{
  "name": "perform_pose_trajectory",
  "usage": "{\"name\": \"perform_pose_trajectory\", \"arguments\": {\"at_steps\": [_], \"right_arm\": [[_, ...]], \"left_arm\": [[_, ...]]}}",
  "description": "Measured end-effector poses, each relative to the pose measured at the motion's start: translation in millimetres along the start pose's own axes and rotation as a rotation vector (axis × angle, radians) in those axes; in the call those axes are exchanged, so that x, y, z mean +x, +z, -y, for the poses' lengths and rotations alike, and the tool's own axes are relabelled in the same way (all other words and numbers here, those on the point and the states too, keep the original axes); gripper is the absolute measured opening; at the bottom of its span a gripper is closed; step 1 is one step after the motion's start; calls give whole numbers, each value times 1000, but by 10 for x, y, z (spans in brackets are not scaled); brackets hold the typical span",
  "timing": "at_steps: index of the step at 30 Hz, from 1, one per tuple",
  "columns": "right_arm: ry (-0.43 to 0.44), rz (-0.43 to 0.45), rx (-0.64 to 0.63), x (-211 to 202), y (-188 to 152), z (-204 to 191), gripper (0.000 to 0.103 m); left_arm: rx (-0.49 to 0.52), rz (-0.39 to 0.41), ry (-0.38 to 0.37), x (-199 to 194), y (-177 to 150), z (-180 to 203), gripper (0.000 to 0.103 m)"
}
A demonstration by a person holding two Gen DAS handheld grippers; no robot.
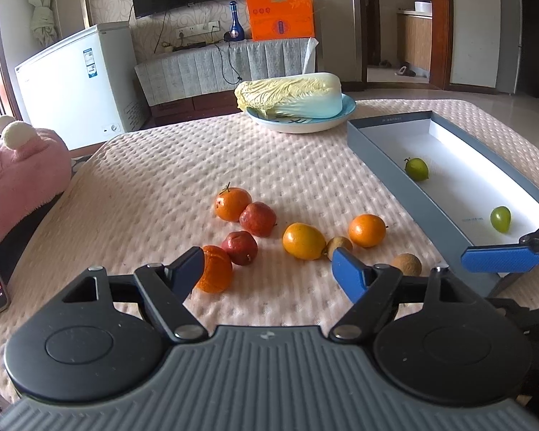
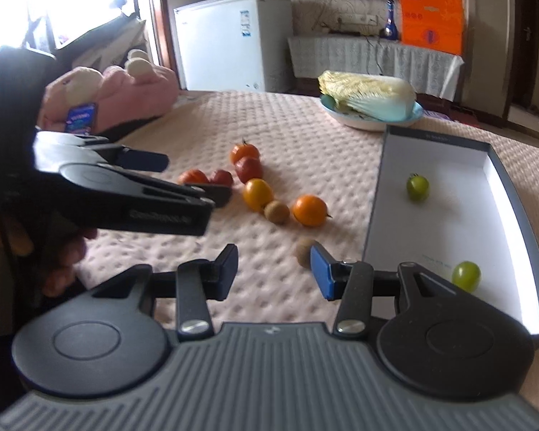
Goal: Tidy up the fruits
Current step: 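Move the right gripper down toward a small brown round fruit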
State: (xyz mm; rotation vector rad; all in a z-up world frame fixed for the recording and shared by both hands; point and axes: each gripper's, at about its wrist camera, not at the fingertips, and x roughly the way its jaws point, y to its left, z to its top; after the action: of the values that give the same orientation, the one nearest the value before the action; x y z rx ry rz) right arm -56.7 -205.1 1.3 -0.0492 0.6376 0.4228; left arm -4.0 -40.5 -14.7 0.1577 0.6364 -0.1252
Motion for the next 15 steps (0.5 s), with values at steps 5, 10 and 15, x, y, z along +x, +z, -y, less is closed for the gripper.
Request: {"name": "perform_pose_trajectory", "arguments": {"at_steps": [5,10,15], "right_arm": [[-21,-13,4,23,-5,24,48],[-34,-18,-11,103,18,-47,48],[-60,-32,-8,188,32,-69,47]], "left_arm": [[2,-1,-1,14,-10,-16,82],[-18,-4,25,45,-7,-47,82],[-36,-6,34,82,-8,-96,82]]}}
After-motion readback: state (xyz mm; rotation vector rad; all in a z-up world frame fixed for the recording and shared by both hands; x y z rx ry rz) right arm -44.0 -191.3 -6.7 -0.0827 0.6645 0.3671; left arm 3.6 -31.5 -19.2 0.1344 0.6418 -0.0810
